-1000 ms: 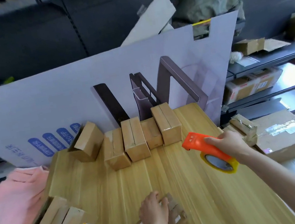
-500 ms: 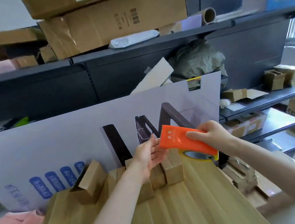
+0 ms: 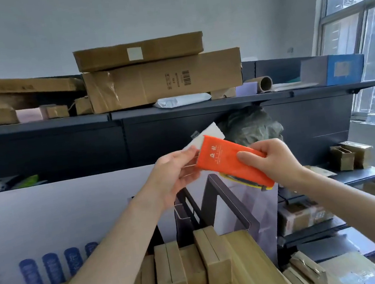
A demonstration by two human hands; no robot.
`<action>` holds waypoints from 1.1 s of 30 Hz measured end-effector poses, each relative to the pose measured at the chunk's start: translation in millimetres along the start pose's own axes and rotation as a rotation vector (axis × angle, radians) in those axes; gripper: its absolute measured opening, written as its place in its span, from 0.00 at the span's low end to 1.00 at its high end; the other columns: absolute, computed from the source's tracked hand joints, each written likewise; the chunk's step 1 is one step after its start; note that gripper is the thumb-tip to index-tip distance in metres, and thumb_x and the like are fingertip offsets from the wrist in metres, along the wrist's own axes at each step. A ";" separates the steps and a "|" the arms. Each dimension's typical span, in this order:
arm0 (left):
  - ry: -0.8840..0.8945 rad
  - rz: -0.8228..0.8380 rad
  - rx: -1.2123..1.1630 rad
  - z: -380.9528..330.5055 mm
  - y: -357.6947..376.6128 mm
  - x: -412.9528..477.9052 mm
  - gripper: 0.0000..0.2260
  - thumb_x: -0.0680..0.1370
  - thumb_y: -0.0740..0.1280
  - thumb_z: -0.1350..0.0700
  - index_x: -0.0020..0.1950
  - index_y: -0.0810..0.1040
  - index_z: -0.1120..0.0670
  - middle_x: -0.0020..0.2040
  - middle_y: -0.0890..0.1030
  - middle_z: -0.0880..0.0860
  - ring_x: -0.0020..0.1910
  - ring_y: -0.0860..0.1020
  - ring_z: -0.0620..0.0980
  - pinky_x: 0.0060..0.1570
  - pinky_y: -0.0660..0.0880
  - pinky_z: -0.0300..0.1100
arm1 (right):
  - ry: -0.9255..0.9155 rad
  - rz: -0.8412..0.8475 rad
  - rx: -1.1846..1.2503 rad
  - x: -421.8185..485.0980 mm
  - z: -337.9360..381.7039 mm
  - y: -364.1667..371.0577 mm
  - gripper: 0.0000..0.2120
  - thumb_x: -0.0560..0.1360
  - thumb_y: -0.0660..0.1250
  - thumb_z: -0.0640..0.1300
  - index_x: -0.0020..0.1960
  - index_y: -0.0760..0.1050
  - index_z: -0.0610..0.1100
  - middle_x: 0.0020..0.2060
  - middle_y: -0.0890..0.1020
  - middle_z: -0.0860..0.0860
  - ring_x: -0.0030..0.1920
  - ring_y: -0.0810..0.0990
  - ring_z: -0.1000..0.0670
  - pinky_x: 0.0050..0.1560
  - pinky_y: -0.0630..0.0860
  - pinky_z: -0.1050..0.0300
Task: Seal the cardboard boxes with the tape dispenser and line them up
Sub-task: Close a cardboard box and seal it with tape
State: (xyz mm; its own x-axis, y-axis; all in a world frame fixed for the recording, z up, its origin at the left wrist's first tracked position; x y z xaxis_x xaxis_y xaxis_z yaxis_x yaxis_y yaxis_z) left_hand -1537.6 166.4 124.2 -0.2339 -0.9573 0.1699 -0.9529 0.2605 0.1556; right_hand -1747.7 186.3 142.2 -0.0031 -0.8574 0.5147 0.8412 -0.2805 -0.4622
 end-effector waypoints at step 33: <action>-0.173 -0.067 -0.107 34.7 -21.3 -28.2 0.14 0.76 0.65 0.47 0.49 0.80 0.58 0.38 0.84 0.52 0.35 0.82 0.44 0.36 0.79 0.33 | -0.005 0.108 0.192 -41.7 -14.4 35.4 0.12 0.75 0.70 0.45 0.36 0.79 0.40 0.25 0.81 0.47 0.23 0.79 0.46 0.19 0.75 0.57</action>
State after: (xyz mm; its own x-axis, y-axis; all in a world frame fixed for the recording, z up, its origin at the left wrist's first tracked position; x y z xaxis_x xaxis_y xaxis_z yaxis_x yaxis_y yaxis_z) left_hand -1517.4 183.6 82.3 -0.2094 -0.9778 -0.0124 -0.9435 0.1987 0.2651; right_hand -1725.6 205.9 94.0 0.0948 -0.8757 0.4735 0.9242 -0.0993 -0.3687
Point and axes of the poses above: each hand's wrist, its own x-axis towards the middle knuckle, its own y-axis out of the palm, z = x × y, the point moved 5 cm from there along x, towards the middle knuckle
